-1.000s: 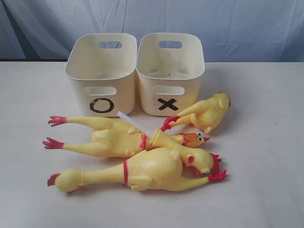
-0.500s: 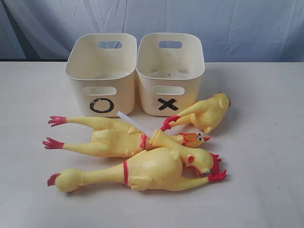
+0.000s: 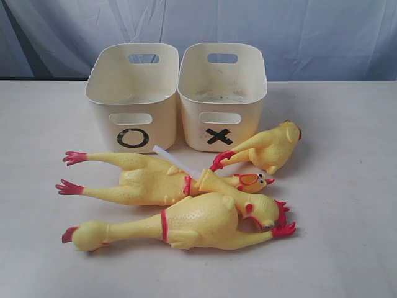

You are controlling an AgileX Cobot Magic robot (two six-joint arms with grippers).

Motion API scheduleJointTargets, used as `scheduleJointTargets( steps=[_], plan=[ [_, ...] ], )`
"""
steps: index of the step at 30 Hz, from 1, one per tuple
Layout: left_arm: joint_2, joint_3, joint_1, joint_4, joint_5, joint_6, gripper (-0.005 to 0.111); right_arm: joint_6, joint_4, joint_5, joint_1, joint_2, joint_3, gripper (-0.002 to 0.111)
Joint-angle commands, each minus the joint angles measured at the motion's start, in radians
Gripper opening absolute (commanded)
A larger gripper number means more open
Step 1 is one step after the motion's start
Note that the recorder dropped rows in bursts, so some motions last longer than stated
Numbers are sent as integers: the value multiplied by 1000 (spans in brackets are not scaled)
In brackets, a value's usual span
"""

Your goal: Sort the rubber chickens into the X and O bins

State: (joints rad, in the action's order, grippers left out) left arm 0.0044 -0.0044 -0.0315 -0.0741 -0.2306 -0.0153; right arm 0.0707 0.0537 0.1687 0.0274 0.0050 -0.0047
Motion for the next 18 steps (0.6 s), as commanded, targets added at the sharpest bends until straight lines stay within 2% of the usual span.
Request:
scheduleJointTargets(
  steps=[1,11,18],
  plan=[
    [-4,4,5,1,7,-3,0,0,3,-30,4,-5,5,58],
    [-4,4,5,1,7,-3,0,0,12,-32,4,-5,5,58],
    [-4,4,5,1,7,-3,0,20,245,-100,4,-5,5,58]
  ],
)
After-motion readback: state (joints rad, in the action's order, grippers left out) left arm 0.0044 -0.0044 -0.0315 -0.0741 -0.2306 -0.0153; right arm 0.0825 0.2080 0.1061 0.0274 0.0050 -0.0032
